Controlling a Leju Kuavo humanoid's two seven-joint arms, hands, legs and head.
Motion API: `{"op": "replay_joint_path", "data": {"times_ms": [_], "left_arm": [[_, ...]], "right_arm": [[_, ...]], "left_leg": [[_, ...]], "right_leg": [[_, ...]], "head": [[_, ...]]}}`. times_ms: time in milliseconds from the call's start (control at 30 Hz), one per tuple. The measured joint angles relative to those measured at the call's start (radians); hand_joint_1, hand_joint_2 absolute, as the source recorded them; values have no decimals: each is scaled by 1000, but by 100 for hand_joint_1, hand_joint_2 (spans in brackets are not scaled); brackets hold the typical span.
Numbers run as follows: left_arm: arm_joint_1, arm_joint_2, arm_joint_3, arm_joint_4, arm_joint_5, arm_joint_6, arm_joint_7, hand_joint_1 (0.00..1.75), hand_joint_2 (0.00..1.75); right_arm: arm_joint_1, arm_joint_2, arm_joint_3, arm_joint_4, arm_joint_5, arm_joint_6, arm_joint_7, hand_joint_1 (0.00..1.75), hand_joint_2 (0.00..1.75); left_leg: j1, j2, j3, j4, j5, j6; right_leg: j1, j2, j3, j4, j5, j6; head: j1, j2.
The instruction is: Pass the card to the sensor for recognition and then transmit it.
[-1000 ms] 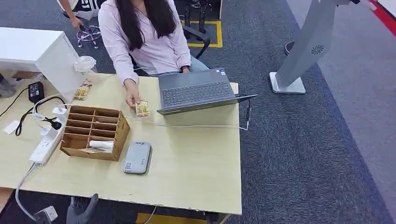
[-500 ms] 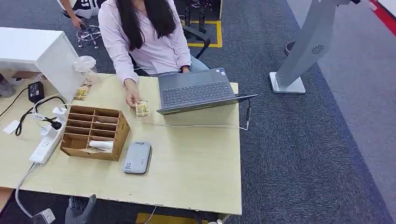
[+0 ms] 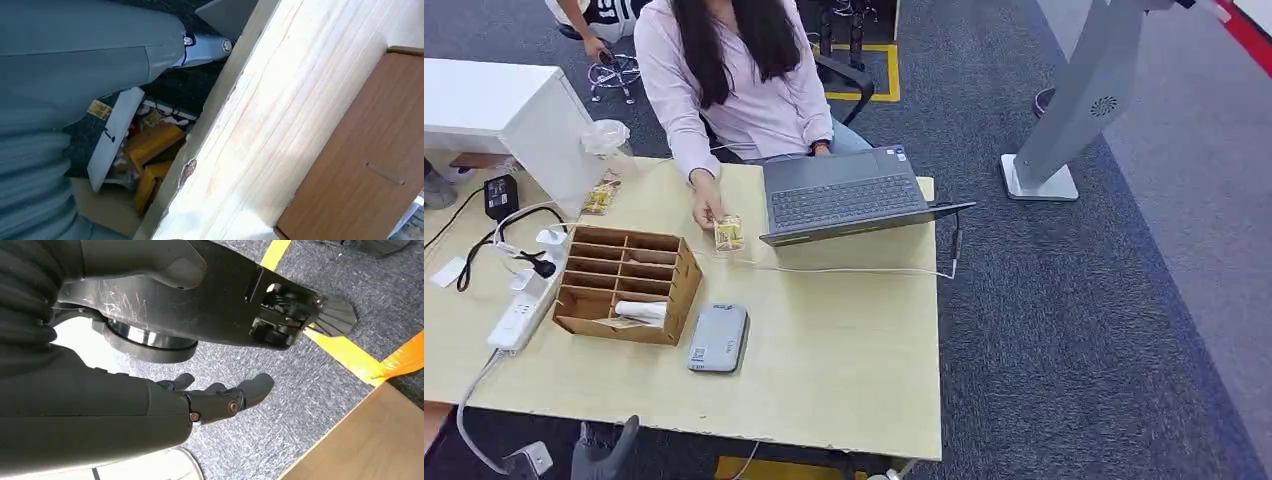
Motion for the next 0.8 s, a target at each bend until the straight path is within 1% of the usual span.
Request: {"op": "replay_joint_path", "data": {"times_ms": [233, 300, 367, 467, 500, 533, 633, 700, 800], "left_arm": [[3, -11, -8, -5, 3, -2, 0, 0, 175], [19, -29, -15, -35, 29, 2, 2, 0, 175], [42, -58, -15, -79, 80, 10, 17, 0, 175], [75, -107, -15, -181, 223, 20, 95, 0, 175], [88, -115, -13, -200, 252, 20, 115, 0, 175], [96, -125, -5, -226, 308, 20, 139, 0, 175], [115, -142, 51, -264, 466, 29, 208, 0, 175], [131, -147, 103, -280, 531, 34, 243, 0, 175], [150, -150, 160, -286, 573, 34, 279, 0, 175]], "right_arm": [[0, 0, 0, 0, -16, -11, -10, 0, 175], [0, 0, 0, 0, -27, -24, -16, 0, 175], [0, 0, 0, 1, -38, -37, -23, 0, 175], [2, 0, -5, 3, -50, -51, -23, 0, 175], [2, 0, -5, 4, -50, -53, -21, 0, 175], [2, 0, -5, 5, -50, -57, -19, 0, 175], [2, 0, -5, 5, -39, -69, 1, 0, 175], [2, 0, -5, 6, -29, -74, 15, 0, 175], [1, 0, -5, 7, -19, -77, 21, 0, 175]], "left_leg": [[0, 0, 0, 0, 0, 0], [0, 0, 0, 0, 0, 0], [0, 0, -1, 0, 0, 0], [0, 0, -2, 0, 0, 1], [0, 0, -2, 0, -1, 1], [0, 0, -2, 0, -1, 1], [0, 0, -1, 0, -1, 1], [0, 0, -1, 0, -1, 0], [0, 0, -1, 0, -1, 0]], "right_leg": [[0, 0, 0, 0, 0, 0], [0, 0, 0, 0, 0, 0], [0, 0, -1, 0, 0, 0], [0, 0, 0, -1, 0, 0], [0, 0, 0, -1, 0, 1], [0, 0, 0, -1, -1, 1], [0, 0, 0, -1, -2, 2], [0, 0, -1, 0, -2, 1], [0, -1, 0, 0, -3, 1]], "head": [[0, 0], [0, 0], [0, 0], [1, 0], [1, 0], [1, 0], [1, 0], [1, 0], [1, 0]]}}
